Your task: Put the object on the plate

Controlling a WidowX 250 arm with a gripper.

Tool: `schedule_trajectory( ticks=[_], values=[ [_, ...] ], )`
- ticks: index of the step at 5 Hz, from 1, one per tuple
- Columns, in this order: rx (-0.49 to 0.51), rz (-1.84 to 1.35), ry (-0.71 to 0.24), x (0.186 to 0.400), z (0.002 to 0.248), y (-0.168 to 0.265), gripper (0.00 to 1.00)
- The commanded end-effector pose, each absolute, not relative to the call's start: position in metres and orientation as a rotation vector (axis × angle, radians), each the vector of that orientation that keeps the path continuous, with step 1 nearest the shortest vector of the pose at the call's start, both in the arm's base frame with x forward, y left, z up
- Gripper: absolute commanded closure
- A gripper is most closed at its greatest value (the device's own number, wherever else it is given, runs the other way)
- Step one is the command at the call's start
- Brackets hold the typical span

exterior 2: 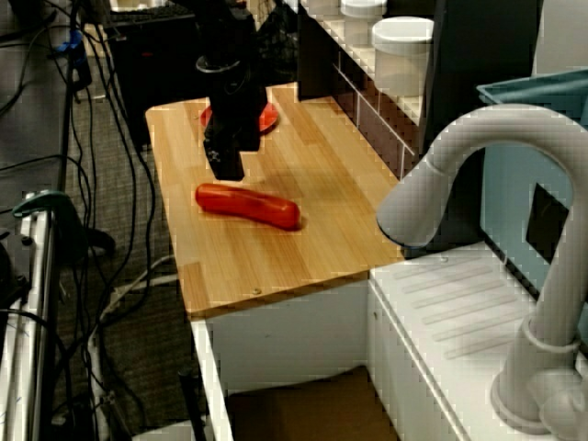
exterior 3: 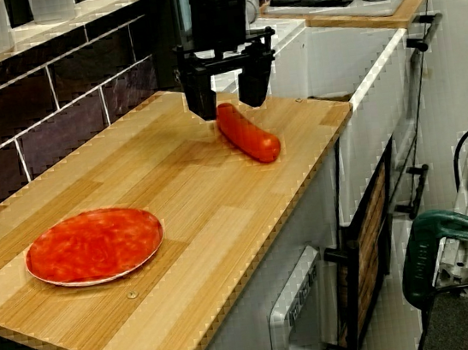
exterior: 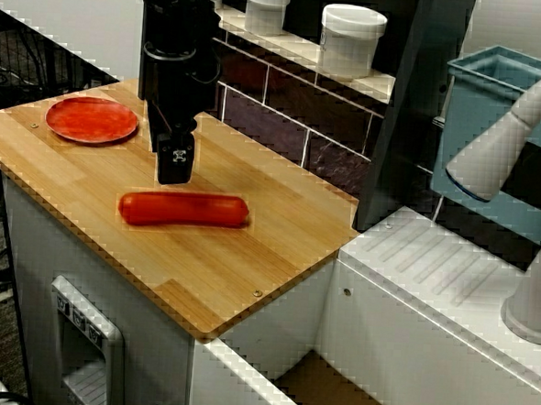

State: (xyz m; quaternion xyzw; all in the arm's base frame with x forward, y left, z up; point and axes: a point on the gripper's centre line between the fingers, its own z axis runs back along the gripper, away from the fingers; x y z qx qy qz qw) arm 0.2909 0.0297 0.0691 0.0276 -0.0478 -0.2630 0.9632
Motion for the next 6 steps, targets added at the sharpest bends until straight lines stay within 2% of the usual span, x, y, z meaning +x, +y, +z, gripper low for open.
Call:
schedule_trajectory(
  ticks=[1,3,5,6],
  values=[
    [0.070,-0.527,-0.139,0.290,0.081,0.026,0.00],
    [0.131,-0.499,-0.133,0.298,0.047,0.024,0.00],
    [0.165,-0.448,-0.110,0.300,0.029,0.029,0.00],
    [0.141,-0.429,-0.100,0.302,0.026,0.036,1.00]
  ],
)
